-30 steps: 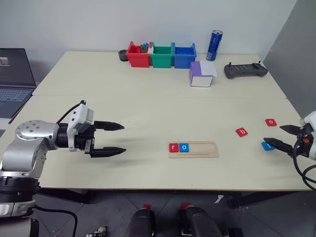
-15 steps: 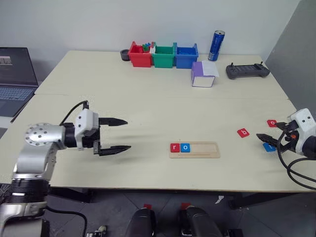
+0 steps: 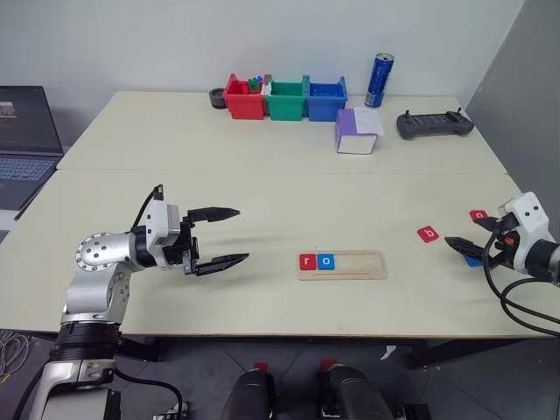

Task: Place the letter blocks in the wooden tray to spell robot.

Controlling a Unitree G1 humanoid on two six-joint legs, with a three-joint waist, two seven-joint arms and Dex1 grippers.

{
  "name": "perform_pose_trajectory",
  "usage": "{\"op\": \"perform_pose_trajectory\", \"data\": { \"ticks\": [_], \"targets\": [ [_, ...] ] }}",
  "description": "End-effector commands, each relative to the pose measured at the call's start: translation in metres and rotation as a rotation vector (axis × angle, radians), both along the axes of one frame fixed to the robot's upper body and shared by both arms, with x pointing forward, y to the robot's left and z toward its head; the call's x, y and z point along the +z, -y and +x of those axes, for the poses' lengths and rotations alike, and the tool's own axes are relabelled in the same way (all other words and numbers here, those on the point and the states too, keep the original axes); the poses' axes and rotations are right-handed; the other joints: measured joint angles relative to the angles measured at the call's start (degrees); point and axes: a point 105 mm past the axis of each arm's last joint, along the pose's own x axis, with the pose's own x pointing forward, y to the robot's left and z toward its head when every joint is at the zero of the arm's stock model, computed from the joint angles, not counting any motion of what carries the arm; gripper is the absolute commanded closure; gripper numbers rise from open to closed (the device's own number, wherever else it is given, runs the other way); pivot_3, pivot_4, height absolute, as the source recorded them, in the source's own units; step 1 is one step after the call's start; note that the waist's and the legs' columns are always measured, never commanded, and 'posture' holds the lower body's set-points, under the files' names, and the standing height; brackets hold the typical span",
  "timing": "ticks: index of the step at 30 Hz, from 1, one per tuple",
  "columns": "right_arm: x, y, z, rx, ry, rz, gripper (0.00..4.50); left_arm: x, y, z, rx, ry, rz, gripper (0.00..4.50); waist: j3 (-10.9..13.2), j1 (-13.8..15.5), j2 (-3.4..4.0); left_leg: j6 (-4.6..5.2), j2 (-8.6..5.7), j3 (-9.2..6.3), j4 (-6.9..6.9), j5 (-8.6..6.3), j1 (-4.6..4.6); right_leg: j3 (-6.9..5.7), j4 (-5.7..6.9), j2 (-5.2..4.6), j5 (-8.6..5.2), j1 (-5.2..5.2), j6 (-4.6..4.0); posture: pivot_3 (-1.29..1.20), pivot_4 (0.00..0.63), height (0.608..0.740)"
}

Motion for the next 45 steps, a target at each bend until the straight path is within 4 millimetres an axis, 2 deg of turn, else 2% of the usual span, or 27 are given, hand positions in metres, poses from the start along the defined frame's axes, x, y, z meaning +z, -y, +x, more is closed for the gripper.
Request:
{"op": "perform_pose_trajectory", "data": {
  "ticks": [1,13,19,22,28,37,40,45],
  "targets": [
    [0.018,-0.011,0.003,0.027,0.057,0.04,0.0,0.007,-0.003,0.0,0.004,0.04,-0.016,0.02,0.0,0.0,0.0,0.0,0.01,0.0,0.0,0.0,0.0,-0.01,0.0,0.0,0.0,0.0,0.0,0.0,0.15,0.74],
    [0.01,-0.013,0.004,-0.043,0.04,0.073,0.0,-0.002,-0.009,-0.005,-0.017,-0.03,0.007,0.02,0.0,0.0,0.0,0.0,0.01,0.0,0.0,0.0,-0.01,0.0,0.0,0.0,0.0,-0.01,0.0,0.0,0.15,0.74],
    [0.005,-0.021,0.008,-0.031,0.043,0.078,0.0,-0.007,-0.01,-0.008,-0.026,-0.052,0.036,0.02,0.0,0.0,0.0,0.0,0.01,-0.01,0.0,0.0,-0.01,-0.01,0.0,0.0,0.0,-0.01,0.0,0.0,0.15,0.74],
    [-0.004,-0.03,0.015,-0.02,0.03,0.078,0.0,-0.008,-0.01,-0.008,-0.029,-0.058,0.038,0.02,0.0,-0.1,0.0,0.0,0.01,-0.01,0.0,0.0,0.0,0.0,0.0,0.0,0.0,-0.01,0.0,0.0,0.15,0.74],
    [-0.017,-0.026,0.035,-0.12,0.028,0.059,0.0,-0.012,-0.014,-0.01,-0.027,-0.084,0.057,0.02,0.0,-0.1,0.0,0.0,0.01,-0.01,-0.02,0.0,-0.01,-0.01,0.01,0.0,0.0,-0.02,0.0,0.0,0.15,0.74],
    [-0.043,-0.032,0.03,-0.162,-0.043,0.115,0.0,-0.014,-0.017,-0.011,-0.014,-0.1,0.066,0.02,0.0,-0.1,0.0,0.0,0.01,0.0,-0.02,0.0,-0.02,0.0,-0.01,-0.01,0.0,-0.02,0.0,0.0,0.15,0.74],
    [-0.046,-0.029,0.033,-0.216,-0.03,0.138,0.94,-0.012,-0.016,-0.01,-0.016,-0.101,0.067,0.0,0.0,-0.2,-0.02,0.0,0.02,0.0,-0.02,0.0,0.0,-0.01,0.01,0.0,0.0,-0.02,0.0,0.0,0.15,0.74],
    [-0.036,-0.031,0.031,-0.29,0.022,0.109,2.72,-0.009,-0.016,-0.008,-0.019,-0.105,0.073,0.0,0.0,-0.1,-0.04,0.0,0.03,0.0,-0.02,0.0,-0.01,0.0,0.01,0.0,0.0,-0.02,0.0,0.0,0.15,0.74]
  ]
}}
